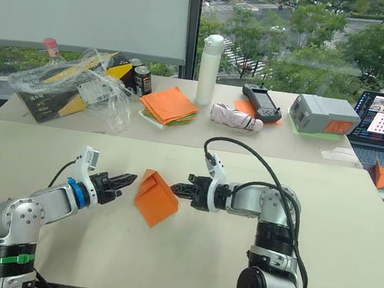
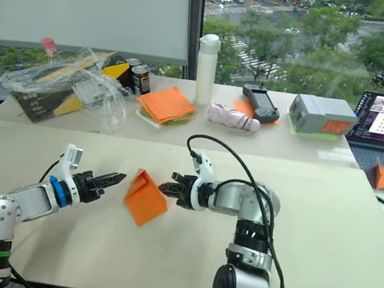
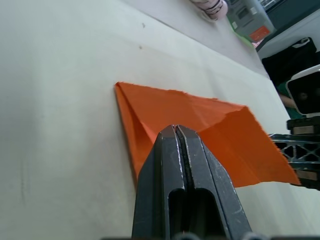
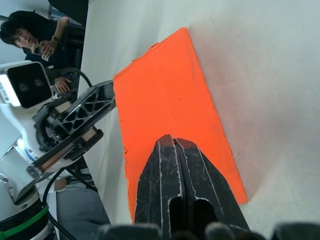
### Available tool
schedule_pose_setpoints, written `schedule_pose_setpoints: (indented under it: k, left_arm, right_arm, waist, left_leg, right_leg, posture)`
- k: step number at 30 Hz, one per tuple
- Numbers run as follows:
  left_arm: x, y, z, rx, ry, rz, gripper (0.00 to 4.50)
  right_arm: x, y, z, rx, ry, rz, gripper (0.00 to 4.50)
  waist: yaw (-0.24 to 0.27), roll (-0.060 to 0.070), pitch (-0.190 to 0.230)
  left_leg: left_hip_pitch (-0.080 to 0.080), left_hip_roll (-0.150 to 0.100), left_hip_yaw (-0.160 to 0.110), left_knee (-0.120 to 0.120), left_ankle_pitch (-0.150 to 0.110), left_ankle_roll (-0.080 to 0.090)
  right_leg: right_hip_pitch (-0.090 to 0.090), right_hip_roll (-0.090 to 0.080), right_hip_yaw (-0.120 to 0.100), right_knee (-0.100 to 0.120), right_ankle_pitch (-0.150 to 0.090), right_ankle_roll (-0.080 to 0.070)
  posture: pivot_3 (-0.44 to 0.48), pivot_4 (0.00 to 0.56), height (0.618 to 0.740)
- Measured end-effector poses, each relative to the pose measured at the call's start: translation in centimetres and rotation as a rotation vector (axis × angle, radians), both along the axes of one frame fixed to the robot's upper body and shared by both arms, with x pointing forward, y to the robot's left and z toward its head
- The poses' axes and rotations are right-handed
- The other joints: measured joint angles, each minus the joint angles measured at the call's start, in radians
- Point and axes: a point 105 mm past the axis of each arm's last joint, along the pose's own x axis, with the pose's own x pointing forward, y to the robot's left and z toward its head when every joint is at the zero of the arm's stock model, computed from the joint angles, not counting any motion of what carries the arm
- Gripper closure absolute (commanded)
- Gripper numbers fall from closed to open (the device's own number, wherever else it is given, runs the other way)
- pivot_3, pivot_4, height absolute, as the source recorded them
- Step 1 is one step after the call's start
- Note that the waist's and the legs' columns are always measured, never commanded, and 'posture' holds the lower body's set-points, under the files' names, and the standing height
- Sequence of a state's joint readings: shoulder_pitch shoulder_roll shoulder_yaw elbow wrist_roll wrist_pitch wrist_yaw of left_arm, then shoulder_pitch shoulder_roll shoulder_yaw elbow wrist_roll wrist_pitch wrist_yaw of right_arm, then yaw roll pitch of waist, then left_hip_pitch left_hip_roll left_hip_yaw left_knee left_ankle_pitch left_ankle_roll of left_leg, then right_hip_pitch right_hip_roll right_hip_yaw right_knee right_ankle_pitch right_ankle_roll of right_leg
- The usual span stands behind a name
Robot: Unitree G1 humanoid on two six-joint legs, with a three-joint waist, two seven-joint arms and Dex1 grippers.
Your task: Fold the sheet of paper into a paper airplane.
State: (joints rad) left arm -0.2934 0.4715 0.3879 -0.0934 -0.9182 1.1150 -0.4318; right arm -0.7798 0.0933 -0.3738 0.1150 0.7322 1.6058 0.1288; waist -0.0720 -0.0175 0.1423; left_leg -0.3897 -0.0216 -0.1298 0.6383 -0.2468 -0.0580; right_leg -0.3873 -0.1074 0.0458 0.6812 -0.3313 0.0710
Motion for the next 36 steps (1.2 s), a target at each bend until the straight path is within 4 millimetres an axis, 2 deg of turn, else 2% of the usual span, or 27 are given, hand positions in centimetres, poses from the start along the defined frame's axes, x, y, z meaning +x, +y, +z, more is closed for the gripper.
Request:
schedule_pose_setpoints:
  k: [9, 24, 29, 36]
  left_arm:
    - [1.2, -1.2, -0.8, 0.02, 0.024, -0.012, 4.5]
    - [1.6, -2.6, -2.5, 0.065, 0.059, -0.048, 4.5]
    - [2.1, -3.3, -2.1, 0.072, 0.041, -0.06, 4.5]
    - [2.3, -3.8, -2.7, 0.075, 0.057, -0.066, 4.5]
  right_arm:
    - [0.0, 0.0, 0.1, -0.001, -0.008, -0.001, 4.47]
    - [-0.1, 0.1, 0.7, 0.013, -0.029, 0.006, 4.47]
    - [-0.3, 0.4, 0.8, 0.019, -0.035, 0.022, 4.47]
    - [-0.4, 0.5, 1.0, 0.013, -0.047, 0.029, 4.47]
  waist:
    - [0.0, 0.0, 0.0]
    - [-0.001, 0.0, 0.0]
    - [0.0, 0.0, 0.0]
    - [-0.001, 0.0, 0.0]
  left_leg:
    - [0.0, 0.0, 0.0, 0.0, 0.0, 0.0]
    - [0.0, 0.0, 0.0, 0.001, 0.0, -0.001]
    - [0.0, 0.0, 0.0, 0.001, 0.0, -0.001]
    - [0.0, 0.0, 0.0, 0.001, 0.002, -0.004]
  right_leg:
    - [0.0, 0.0, 0.0, 0.001, 0.0, 0.0]
    - [0.0, 0.0, 0.0, 0.001, 0.0, 0.0]
    - [0.0, 0.0, 0.0, 0.002, 0.0, 0.0]
    - [0.0, 0.0, 0.0, 0.003, 0.0, 0.0]
  posture:
    - [0.0, 0.15, 0.74]
    - [0.0, 0.15, 0.74]
    - [0.0, 0.15, 0.74]
    - [0.0, 0.15, 0.74]
